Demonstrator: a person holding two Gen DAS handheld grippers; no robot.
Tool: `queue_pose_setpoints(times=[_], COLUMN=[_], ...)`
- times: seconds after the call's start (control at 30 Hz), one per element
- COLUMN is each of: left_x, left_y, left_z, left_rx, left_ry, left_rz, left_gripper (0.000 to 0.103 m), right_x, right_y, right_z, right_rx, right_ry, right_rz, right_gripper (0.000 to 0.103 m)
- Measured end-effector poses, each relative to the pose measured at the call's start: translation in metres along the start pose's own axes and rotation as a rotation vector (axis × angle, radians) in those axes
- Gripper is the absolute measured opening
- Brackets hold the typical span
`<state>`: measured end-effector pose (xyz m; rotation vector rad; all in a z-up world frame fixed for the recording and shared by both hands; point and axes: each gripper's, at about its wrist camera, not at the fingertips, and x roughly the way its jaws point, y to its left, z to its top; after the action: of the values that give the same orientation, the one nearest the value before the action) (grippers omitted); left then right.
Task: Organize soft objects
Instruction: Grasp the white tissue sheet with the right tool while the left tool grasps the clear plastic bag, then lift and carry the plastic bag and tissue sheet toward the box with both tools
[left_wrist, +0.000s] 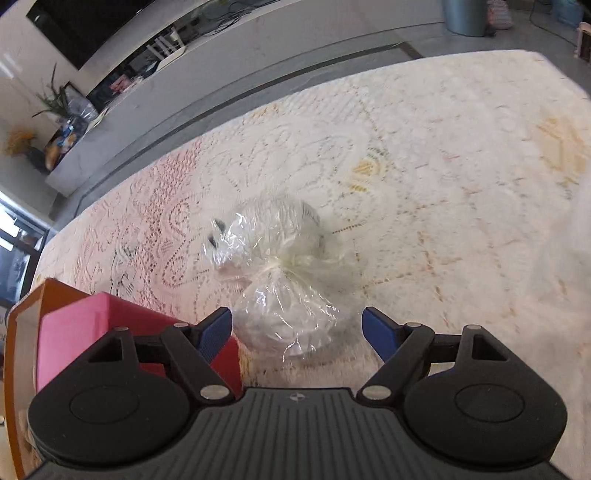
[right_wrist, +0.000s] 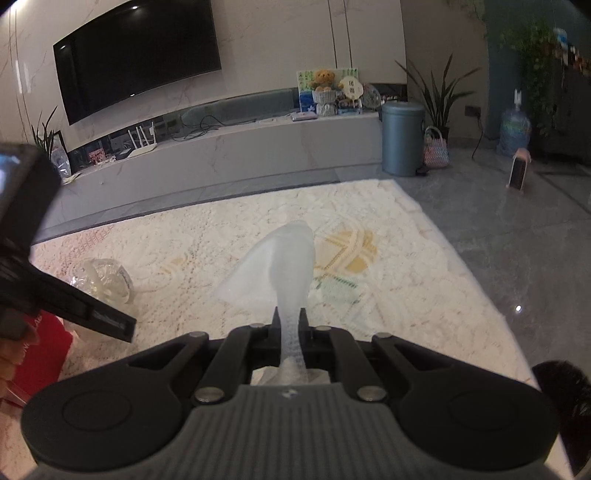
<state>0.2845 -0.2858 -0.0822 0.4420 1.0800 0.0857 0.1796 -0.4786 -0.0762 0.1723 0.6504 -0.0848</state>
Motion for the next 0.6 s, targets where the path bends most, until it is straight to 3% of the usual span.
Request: queue_pose_setpoints(times=[0.07,0.27,0.37,0.47,0.6], left_x=[0.012,0.015,0.013,0.014,0.013], left_y=[-0.003,-0.009,-0.009,-0.013,-0.004], left_z=[0.002,0.002,0.0,-0.003,-0.006], left_rx=[-0.022,-0.033,-0.028,0.006,-0.028], left_ry=[0.01,-0.119,-0.136,-0.137,-0.151], left_rz=[0.043,0.104,0.06,0.099,0.059], left_gripper=[0.096,0.094,0.074,0.05,0.046], right_x=[0.0,0.006,0.01,0.012,0.009], right_y=[-0.004,-0.009,-0.008,-0.009,-0.015], right_z=[0.001,0.001,0.002,0.003,0.003], right_rx=[0.012,0.031,0.041,0.039,0.051], right_ry=[-0.005,0.011,0.015,0.032,0.035], right_rz=[0.0,-0.003,0.013,0.026,0.02], right_gripper=[0.001,0.001,0.001,0.001,0.001])
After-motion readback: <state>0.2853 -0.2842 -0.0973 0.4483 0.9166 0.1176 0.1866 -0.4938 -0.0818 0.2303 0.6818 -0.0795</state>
